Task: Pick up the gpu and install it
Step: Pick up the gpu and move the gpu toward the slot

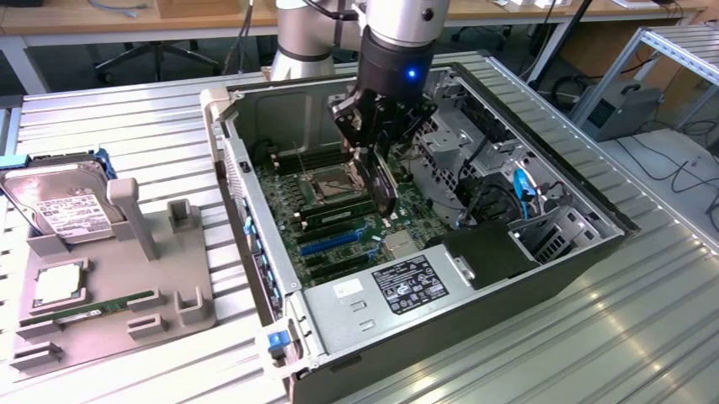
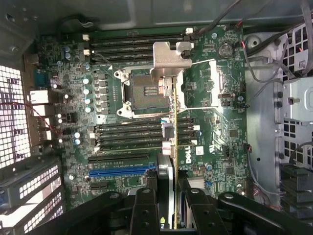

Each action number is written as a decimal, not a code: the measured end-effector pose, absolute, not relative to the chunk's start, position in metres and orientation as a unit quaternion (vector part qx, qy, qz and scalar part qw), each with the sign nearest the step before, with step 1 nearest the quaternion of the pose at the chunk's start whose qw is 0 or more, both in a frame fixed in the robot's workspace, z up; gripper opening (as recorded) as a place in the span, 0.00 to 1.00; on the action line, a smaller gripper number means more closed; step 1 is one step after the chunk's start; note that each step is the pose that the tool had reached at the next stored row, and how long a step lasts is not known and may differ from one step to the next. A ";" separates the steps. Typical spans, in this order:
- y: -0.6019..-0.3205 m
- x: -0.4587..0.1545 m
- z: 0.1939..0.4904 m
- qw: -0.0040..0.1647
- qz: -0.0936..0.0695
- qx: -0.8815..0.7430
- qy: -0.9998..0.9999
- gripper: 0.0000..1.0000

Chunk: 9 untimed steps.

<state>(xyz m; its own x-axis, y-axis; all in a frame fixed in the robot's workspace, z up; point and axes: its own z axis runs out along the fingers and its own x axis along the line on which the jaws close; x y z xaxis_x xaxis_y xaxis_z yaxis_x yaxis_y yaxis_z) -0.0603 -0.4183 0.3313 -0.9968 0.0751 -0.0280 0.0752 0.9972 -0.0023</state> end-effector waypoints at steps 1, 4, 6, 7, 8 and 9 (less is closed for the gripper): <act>-0.418 -0.060 0.331 0.014 -0.002 0.038 0.999 0.27; -0.418 -0.060 0.329 0.014 -0.002 0.038 0.999 0.27; -0.418 -0.060 0.328 0.014 -0.002 0.038 0.999 0.27; -0.418 -0.060 0.327 0.014 -0.002 0.038 0.999 0.27; -0.418 -0.060 0.327 0.014 -0.002 0.038 0.999 0.27; -0.418 -0.060 0.327 0.014 -0.002 0.038 0.999 0.27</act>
<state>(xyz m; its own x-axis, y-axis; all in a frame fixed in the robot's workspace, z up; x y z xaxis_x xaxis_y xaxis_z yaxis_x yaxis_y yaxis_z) -0.0599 -0.4183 0.3269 -0.9968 0.0750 -0.0279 0.0751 0.9972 -0.0025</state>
